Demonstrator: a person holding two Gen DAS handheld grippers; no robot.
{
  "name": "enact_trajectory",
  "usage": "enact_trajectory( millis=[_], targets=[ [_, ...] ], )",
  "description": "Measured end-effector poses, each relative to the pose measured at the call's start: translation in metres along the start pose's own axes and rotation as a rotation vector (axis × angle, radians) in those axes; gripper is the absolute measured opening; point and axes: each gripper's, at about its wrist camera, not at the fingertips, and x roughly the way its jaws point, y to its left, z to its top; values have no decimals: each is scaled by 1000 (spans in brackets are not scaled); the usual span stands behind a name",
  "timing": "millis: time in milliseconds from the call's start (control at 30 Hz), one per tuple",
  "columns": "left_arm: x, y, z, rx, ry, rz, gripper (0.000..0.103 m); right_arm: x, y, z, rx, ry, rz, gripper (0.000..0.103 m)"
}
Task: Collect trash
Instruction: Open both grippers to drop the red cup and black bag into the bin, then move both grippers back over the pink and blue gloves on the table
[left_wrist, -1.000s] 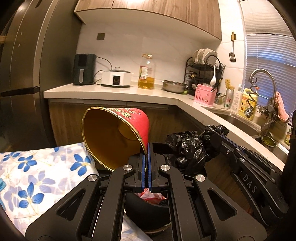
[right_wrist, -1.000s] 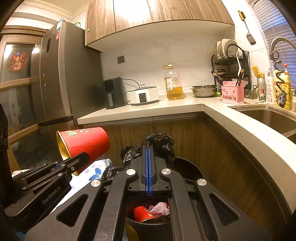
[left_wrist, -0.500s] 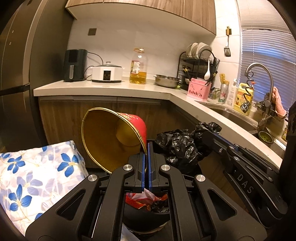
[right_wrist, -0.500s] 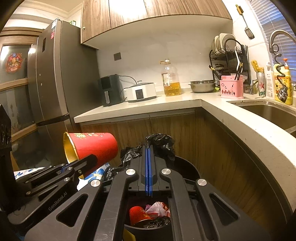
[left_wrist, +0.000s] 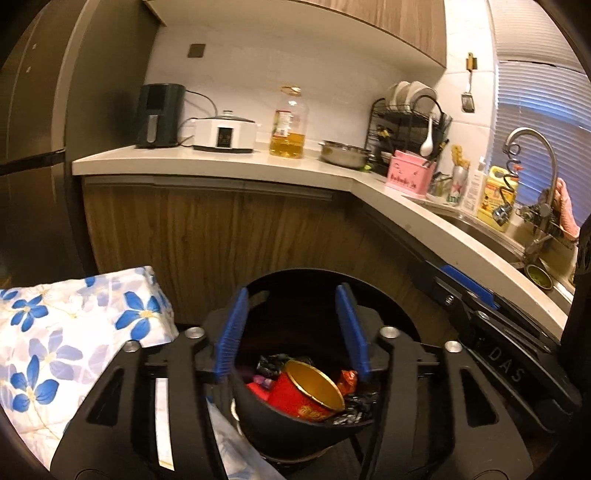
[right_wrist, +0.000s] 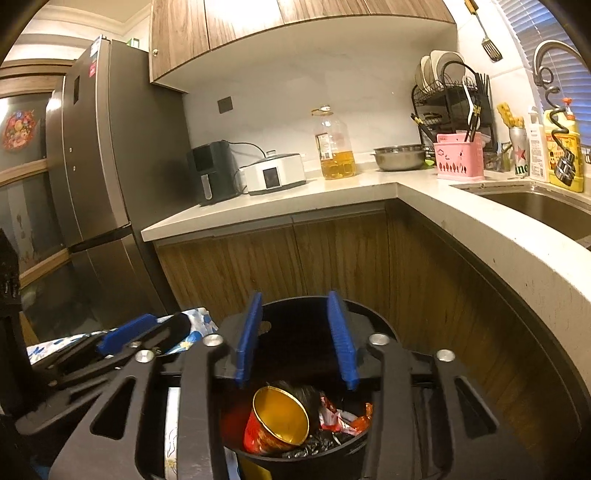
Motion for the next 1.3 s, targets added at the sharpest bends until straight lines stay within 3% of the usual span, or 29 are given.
enact_trajectory(
  millis=[133,267,467,1067,1300],
  targets=[
    [-11,12,-5,-15,-13,52,67,-3,3,-2,-4,7,-22,58],
    [-29,25,-11,-28,-29,137,81,-10,10,-5,-20,-1,-40,76],
    [-60,39,-10,-44,-62,240,96,-22,25,-8,-37,-15,-41,86],
    [-152,96,-31,-86,-109,382,97,-58,97,-28,-70,-31,12,88],
    [-195,148,-55,-118,-137,509,97,-57,146,-49,-87,-16,76,88]
  ],
)
